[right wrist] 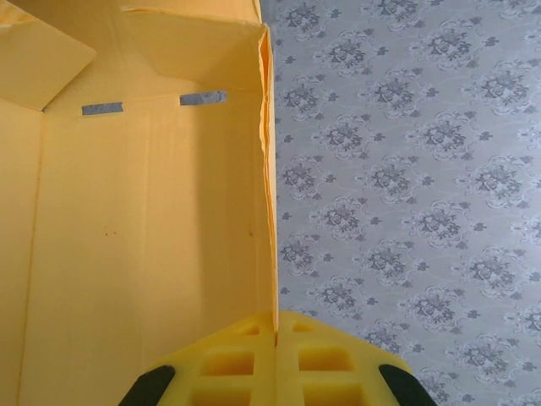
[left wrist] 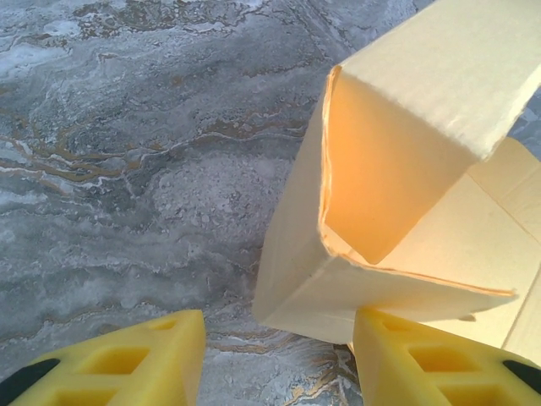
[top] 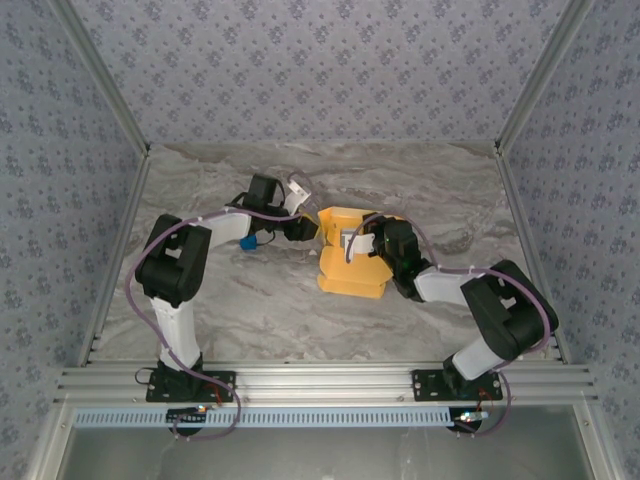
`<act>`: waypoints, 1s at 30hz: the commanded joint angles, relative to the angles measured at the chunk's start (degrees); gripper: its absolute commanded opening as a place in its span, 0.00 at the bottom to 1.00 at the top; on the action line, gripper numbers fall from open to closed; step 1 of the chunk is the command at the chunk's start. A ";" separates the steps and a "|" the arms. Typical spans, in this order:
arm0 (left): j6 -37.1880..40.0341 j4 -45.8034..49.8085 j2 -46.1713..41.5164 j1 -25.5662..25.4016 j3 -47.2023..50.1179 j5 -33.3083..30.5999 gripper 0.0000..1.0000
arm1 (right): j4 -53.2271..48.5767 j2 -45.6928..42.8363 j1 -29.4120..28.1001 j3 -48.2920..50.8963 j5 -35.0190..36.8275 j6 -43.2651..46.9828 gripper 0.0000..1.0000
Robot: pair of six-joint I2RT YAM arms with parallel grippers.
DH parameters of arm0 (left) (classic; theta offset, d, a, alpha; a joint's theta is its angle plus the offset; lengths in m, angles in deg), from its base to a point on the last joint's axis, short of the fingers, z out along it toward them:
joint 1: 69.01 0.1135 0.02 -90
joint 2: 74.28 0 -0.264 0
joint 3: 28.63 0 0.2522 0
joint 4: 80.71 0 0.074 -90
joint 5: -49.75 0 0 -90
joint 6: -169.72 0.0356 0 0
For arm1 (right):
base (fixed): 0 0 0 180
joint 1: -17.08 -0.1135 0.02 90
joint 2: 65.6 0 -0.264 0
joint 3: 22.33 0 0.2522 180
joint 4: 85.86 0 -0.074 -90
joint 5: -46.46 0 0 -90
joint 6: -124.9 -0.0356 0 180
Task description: Fold the paper box
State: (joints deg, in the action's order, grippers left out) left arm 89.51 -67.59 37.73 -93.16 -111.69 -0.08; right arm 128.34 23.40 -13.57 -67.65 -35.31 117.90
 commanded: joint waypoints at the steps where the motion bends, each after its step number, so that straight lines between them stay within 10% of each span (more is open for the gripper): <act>1: 2.92 3.88 0.91 -0.38 -2.49 2.90 0.50 | 6.99 1.61 -0.52 0.96 -0.12 -1.28 0.00; 30: 6.95 7.22 0.93 0.08 -4.07 6.32 0.51 | 16.21 6.61 -0.35 4.50 1.18 -2.07 0.00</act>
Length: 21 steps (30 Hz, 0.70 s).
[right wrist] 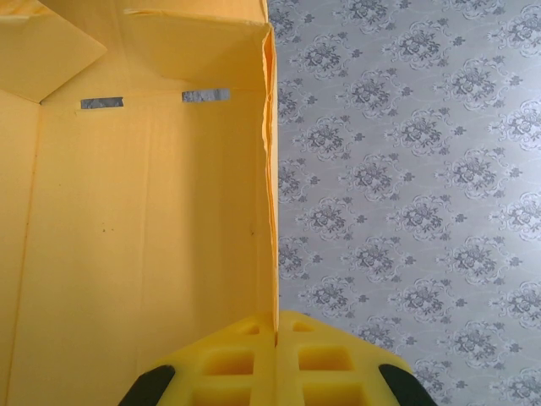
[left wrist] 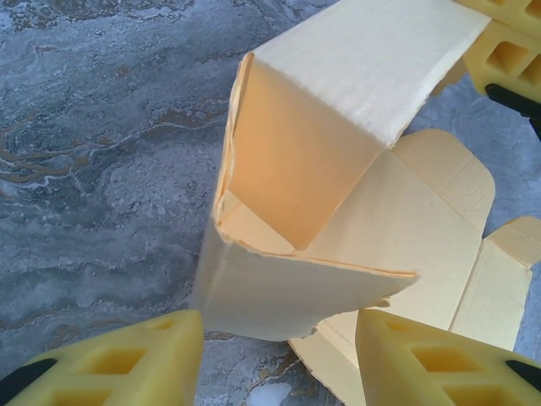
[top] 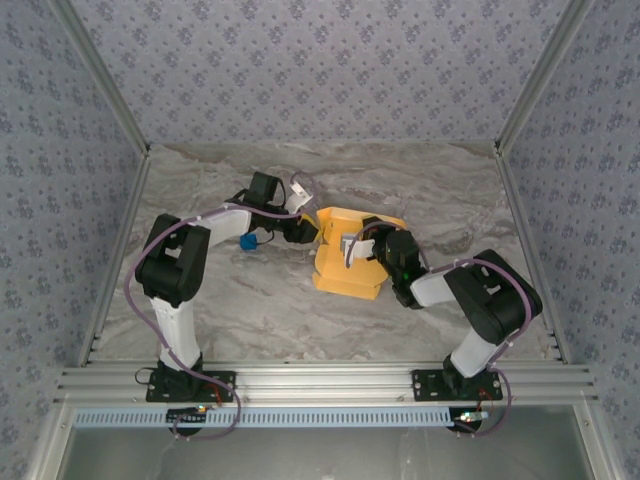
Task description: Fold the paper box
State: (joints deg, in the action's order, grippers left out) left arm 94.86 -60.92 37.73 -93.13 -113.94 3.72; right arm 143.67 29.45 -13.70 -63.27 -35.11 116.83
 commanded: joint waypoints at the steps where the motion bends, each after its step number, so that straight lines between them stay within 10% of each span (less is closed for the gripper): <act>1: 1.65 0.65 0.93 0.04 -1.84 2.80 0.51 | 0.50 0.49 -0.16 0.05 1.07 -1.05 0.00; 21: -4.57 -5.91 -7.15 6.90 7.17 -0.57 0.57 | -1.18 -0.06 0.26 -0.57 1.34 -1.07 0.00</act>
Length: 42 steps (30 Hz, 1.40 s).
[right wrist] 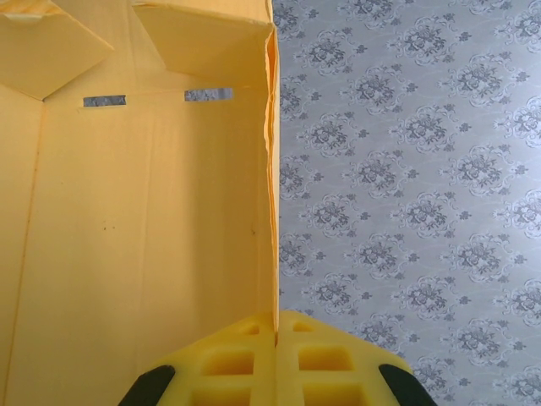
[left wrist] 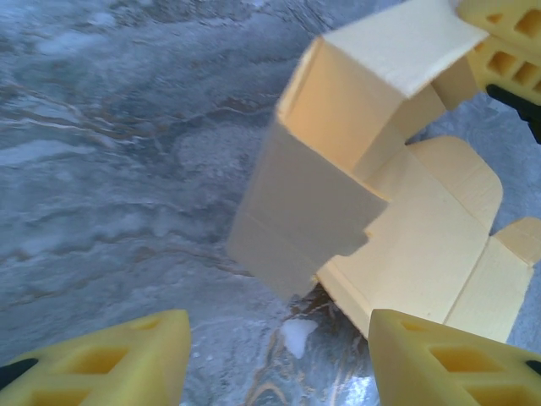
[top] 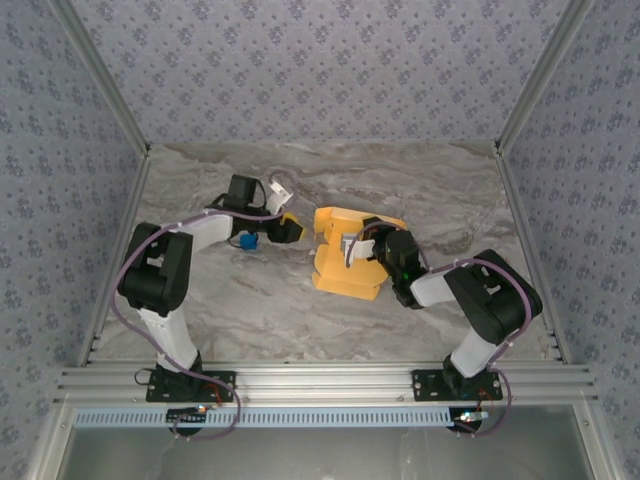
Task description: Fold the paper box
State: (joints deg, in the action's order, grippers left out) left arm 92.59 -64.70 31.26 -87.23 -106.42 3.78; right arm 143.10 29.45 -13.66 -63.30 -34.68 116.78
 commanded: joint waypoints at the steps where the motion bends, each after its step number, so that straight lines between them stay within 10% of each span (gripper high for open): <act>1: -2.48 -1.33 0.16 1.16 -1.44 -1.28 0.56 | -0.74 -0.25 0.16 -0.66 0.94 -1.09 0.00; 42: 3.63 8.49 12.63 -5.69 -17.58 6.56 0.51 | -1.88 0.40 0.37 -1.59 1.35 -1.64 0.00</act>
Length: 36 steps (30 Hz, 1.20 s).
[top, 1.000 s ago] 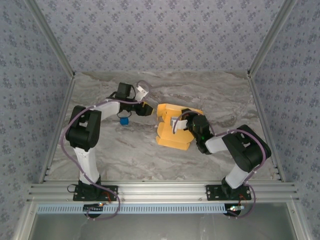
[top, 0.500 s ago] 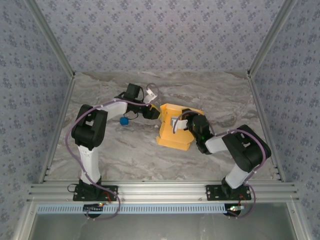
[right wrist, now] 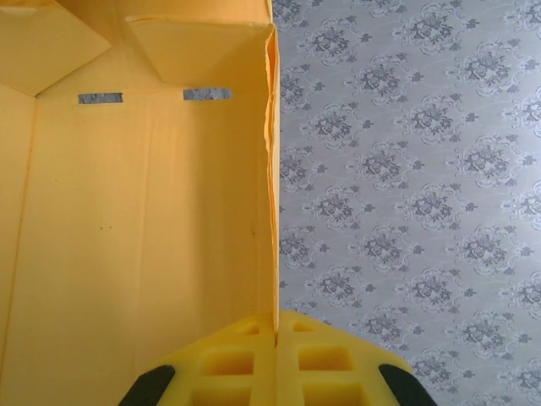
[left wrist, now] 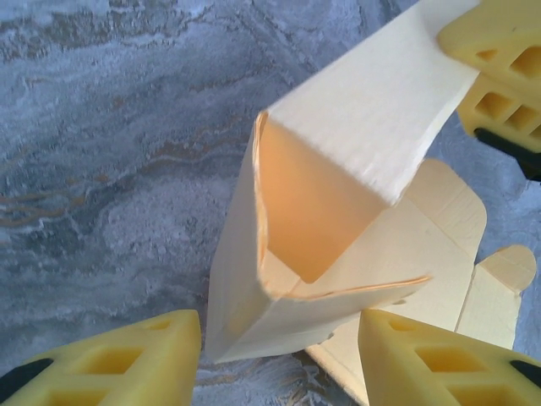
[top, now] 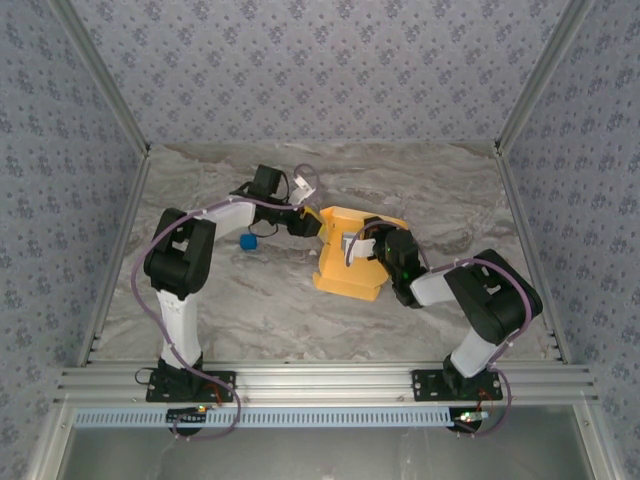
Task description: Fold the paper box
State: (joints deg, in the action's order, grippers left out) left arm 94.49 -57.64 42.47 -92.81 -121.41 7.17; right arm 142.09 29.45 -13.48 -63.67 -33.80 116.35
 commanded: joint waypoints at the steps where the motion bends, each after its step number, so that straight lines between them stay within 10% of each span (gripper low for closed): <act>1: 1.97 1.91 1.50 -0.05 -2.87 3.57 0.51 | -0.81 0.40 0.29 -1.21 0.56 -1.18 0.00; 36: -6.01 -12.99 -0.57 -0.78 5.59 6.17 0.49 | -2.56 0.38 0.12 -2.49 1.25 -1.82 0.00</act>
State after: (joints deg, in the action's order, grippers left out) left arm 88.81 -68.77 44.28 -93.16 -116.04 10.28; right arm 140.43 29.45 -13.33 -64.56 -33.39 115.30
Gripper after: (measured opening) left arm 0.495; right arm 0.051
